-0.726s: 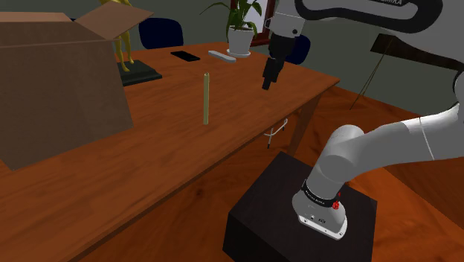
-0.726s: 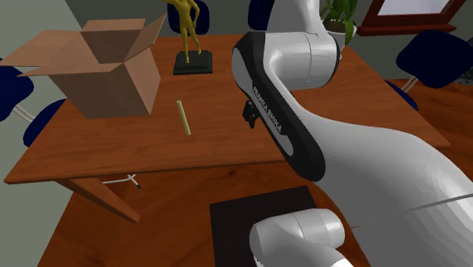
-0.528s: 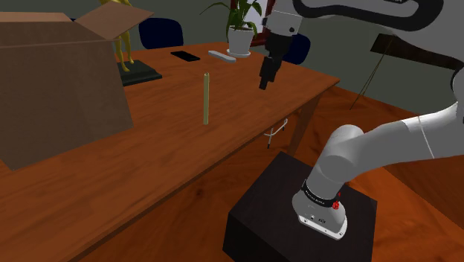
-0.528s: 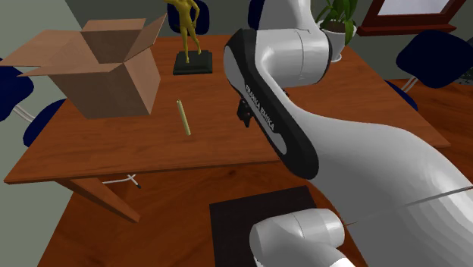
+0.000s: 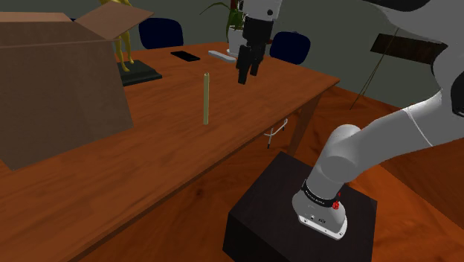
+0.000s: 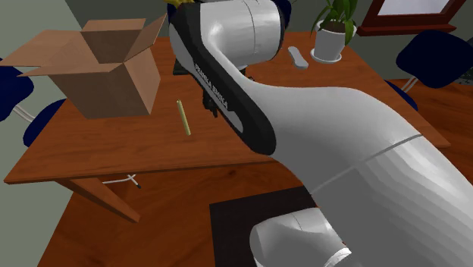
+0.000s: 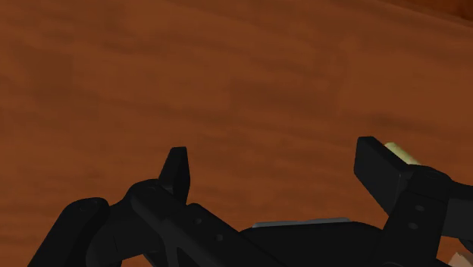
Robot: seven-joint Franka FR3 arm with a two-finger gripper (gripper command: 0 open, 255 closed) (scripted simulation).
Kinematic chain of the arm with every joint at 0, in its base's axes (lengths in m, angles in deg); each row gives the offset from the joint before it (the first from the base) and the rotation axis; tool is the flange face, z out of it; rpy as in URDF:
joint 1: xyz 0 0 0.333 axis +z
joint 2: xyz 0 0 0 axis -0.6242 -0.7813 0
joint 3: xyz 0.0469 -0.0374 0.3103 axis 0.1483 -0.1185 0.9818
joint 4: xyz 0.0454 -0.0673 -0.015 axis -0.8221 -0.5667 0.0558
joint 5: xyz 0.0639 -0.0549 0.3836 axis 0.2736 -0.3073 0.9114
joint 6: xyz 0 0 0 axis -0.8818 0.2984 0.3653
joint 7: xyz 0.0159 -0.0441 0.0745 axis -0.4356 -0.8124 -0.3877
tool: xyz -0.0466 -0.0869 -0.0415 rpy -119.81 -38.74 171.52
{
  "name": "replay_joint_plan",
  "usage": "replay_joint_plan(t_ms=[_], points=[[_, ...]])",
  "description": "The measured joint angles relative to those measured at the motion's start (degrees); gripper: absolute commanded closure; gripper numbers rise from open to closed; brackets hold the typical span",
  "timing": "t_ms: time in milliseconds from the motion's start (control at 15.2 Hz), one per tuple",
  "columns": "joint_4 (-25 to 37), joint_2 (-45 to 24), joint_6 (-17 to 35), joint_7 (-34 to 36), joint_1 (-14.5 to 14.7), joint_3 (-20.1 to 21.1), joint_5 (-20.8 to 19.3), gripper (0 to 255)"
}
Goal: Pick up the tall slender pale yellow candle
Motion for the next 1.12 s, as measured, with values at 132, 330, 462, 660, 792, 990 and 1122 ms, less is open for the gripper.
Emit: replay_joint_plan(t_ms=[132,330,462,660,792,990,1122], points=[[2.9,-2.6,-0.3,2.2,0.3,2.1,0.5,0],[9.3,-7.3,-1.8,6.5,0.7,5.8,1.1,0],[13.4,-10.8,-2.4,9.1,0.8,8.1,0.9,0],[20.0,-16.1,-4.0,13.7,1.3,12.0,0.4,0],[24.0,-19.2,-5.0,15.8,1.5,13.7,-0.3,0],[23.4,-20.1,-3.6,16.4,1.6,14.4,-0.5,0],[21.5,-19.5,-2.1,16.4,1.7,14.4,-0.3,0]])
